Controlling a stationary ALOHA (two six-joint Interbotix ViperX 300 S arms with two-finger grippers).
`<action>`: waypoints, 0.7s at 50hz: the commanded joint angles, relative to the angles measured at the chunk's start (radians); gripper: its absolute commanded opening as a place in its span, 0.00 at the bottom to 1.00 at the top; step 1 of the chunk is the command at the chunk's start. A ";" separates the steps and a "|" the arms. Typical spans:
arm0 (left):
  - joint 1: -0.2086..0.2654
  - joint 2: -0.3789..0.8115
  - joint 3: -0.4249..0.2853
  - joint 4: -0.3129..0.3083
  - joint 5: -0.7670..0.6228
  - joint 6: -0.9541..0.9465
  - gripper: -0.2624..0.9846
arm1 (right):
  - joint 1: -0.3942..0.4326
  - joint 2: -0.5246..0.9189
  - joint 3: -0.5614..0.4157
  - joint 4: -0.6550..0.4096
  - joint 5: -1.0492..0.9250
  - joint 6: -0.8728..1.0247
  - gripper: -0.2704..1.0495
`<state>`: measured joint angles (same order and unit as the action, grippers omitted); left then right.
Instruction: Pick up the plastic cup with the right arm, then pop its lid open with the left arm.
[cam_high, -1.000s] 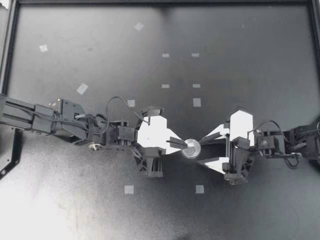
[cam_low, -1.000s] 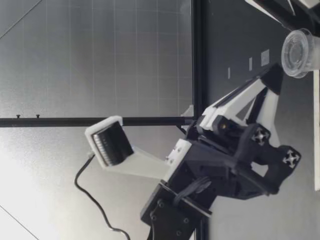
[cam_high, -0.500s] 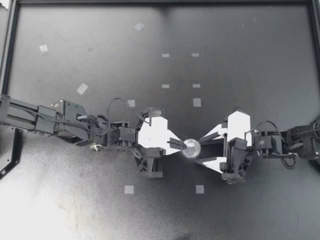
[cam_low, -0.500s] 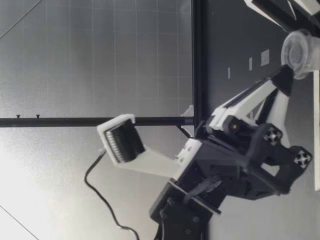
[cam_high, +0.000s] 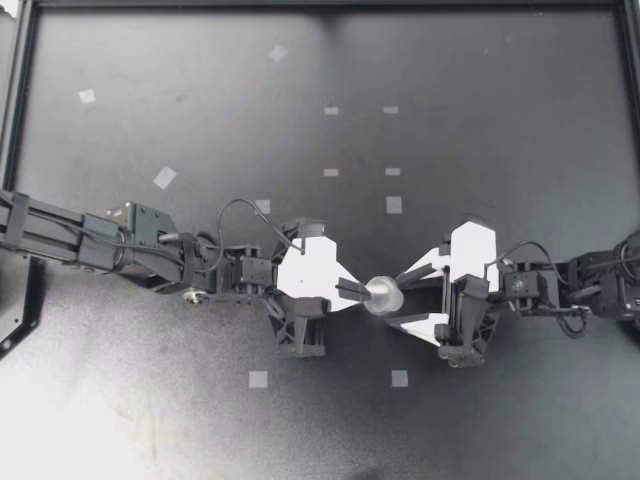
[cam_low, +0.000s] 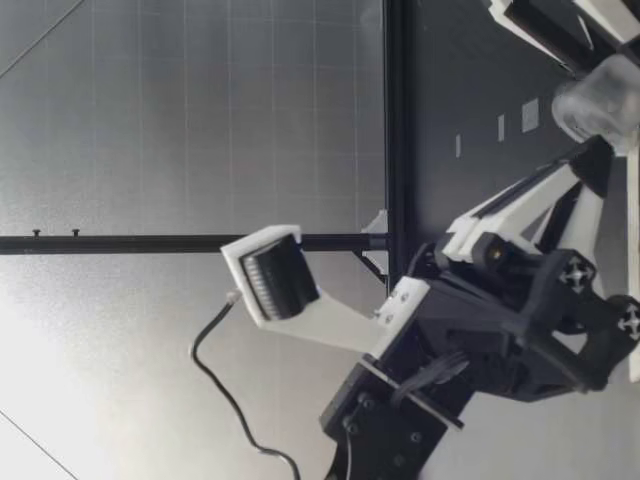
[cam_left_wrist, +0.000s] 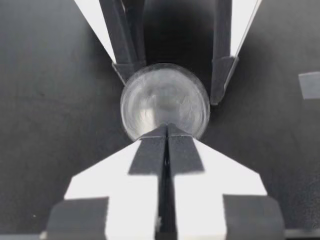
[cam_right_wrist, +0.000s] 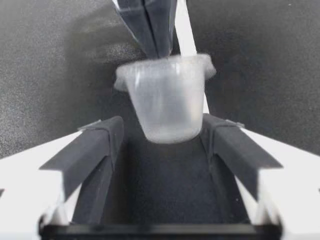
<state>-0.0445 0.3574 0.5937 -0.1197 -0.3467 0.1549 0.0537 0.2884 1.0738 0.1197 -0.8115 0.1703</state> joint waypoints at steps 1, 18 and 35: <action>0.002 -0.017 -0.020 -0.002 -0.011 -0.002 0.17 | -0.006 -0.023 -0.017 0.000 0.014 0.002 0.72; 0.002 -0.017 -0.014 -0.002 -0.011 -0.002 0.17 | -0.005 -0.025 -0.040 0.000 0.066 -0.008 0.71; 0.002 -0.018 -0.012 -0.002 -0.011 -0.002 0.17 | -0.005 -0.083 -0.040 -0.002 0.156 -0.094 0.54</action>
<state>-0.0460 0.3574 0.5937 -0.1197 -0.3482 0.1549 0.0522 0.2378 1.0416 0.1197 -0.6535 0.0798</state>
